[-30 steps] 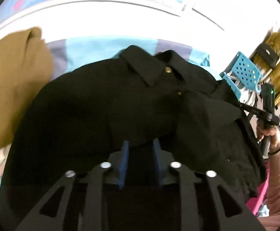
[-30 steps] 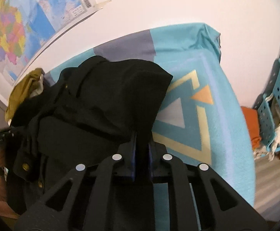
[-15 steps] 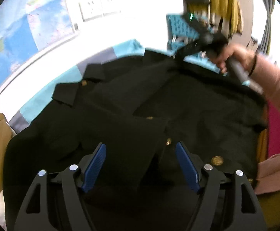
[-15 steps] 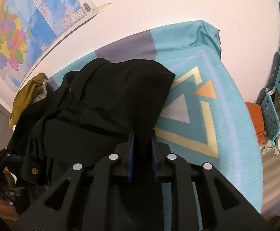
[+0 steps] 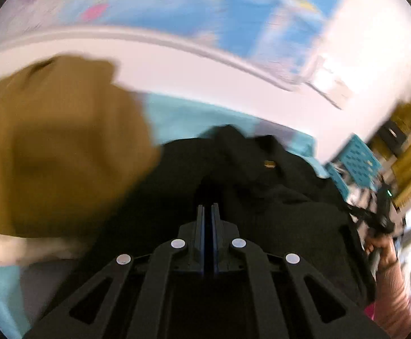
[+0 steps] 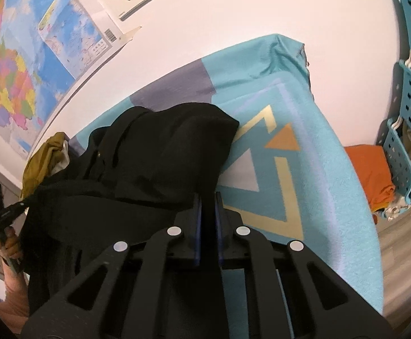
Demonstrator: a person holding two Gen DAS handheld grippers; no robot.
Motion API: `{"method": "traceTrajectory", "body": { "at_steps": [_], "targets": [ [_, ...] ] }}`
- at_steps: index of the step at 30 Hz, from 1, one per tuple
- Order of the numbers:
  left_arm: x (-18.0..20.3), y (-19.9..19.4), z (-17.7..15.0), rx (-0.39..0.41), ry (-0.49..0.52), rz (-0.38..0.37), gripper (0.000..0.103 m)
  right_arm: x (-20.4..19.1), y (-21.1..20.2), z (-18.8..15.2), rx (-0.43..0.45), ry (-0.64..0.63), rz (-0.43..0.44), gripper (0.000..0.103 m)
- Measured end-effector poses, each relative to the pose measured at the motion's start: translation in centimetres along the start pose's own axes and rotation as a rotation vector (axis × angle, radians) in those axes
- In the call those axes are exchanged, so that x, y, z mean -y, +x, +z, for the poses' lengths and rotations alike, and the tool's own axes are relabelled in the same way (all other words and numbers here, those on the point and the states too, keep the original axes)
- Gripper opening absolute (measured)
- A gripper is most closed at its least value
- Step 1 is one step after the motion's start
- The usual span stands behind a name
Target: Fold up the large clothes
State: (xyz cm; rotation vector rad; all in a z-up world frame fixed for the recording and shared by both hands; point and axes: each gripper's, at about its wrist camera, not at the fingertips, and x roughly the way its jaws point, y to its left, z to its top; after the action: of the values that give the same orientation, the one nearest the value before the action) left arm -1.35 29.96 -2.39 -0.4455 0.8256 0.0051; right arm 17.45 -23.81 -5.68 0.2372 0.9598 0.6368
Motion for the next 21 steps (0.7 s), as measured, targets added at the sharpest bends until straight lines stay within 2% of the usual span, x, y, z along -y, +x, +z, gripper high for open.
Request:
{"method": "traceTrajectory", "body": {
  "at_steps": [3,4,5,6,8,9,11,13,15,18,20,21],
  "targets": [
    [-1.7,0.6,-0.6,-0.066,-0.030,0.056,0.011,0.1,0.2,-0.1,-0.012,0.001,-0.018,0.010],
    [-1.8,0.7,-0.9,-0.072,-0.027,0.052,0.017,-0.2,0.0,0.0,-0.011,-0.012,-0.044,0.019],
    [-1.4,0.7,-1.3,-0.072,-0.002,0.046,0.029,-0.7,-0.3,0.0,0.002,-0.031,-0.085,0.031],
    [-1.0,0.5,-1.5,-0.067,0.024,0.044,0.036,-1.5,-1.0,0.0,0.033,-0.065,-0.132,0.035],
    [0.8,-0.4,-2.1,-0.018,0.123,0.054,0.051,-2.8,-2.3,0.1,0.084,-0.121,-0.167,0.035],
    [1.2,-0.5,-2.1,-0.004,0.162,0.049,0.054,-3.6,-2.8,0.2,0.106,-0.145,-0.173,0.035],
    [2.5,-0.8,-2.3,0.014,0.234,0.045,0.057,-5.3,-2.9,0.5,0.107,-0.224,-0.162,0.035],
    [3.9,-0.4,-2.3,0.007,0.307,0.043,0.057,-6.7,-1.7,0.8,0.080,-0.299,-0.201,0.035],
    [4.7,0.4,-2.4,-0.009,0.341,0.039,0.057,-7.7,0.2,1.1,0.029,-0.351,-0.203,0.033],
    [6.4,3.1,-2.4,-0.075,0.358,0.043,0.057,-8.8,4.4,1.6,-0.078,-0.434,-0.270,0.038],
    [6.3,4.5,-2.6,-0.110,0.355,0.064,0.057,-8.7,6.0,1.7,-0.105,-0.454,-0.310,0.037],
    [6.0,4.9,-2.8,-0.128,0.356,0.075,0.057,-8.6,6.4,1.7,-0.110,-0.462,-0.309,0.033]
  ]
}}
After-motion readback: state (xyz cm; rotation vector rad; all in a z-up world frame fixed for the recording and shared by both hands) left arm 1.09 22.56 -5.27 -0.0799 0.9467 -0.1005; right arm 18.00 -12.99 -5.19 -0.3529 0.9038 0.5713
